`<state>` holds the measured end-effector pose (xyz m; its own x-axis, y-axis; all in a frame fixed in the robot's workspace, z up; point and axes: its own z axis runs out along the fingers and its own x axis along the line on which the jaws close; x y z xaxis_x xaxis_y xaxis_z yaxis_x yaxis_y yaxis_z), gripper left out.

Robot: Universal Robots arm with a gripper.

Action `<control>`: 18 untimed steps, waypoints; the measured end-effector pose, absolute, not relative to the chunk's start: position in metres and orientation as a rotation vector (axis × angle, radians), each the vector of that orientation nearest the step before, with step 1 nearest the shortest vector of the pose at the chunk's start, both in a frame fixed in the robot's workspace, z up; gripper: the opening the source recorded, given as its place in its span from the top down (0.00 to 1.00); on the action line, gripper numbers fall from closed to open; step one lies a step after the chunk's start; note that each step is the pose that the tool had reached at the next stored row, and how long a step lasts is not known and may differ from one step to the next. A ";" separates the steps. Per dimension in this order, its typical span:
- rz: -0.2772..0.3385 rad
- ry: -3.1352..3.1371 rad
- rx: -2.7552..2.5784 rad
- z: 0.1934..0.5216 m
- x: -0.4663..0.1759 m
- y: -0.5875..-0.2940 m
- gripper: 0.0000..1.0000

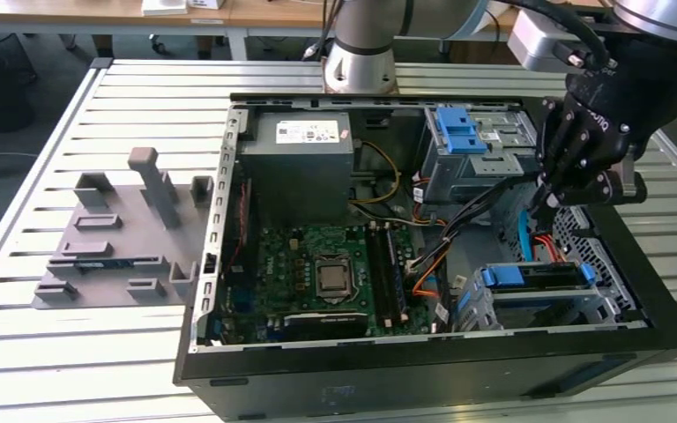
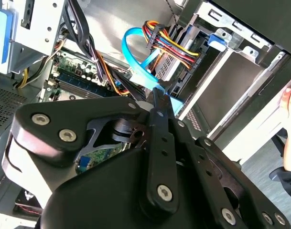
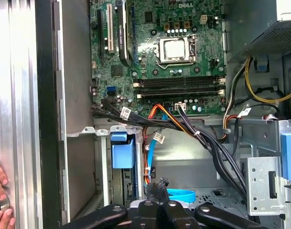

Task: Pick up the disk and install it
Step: 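Insert the second disk wire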

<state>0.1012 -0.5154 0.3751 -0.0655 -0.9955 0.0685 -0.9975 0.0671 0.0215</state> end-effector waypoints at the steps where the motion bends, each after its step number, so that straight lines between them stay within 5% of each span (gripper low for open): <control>1: 0.048 -2.246 2.102 0.375 0.101 -0.515 0.89; 18: 0.101 -2.222 2.078 0.375 0.101 -0.515 0.75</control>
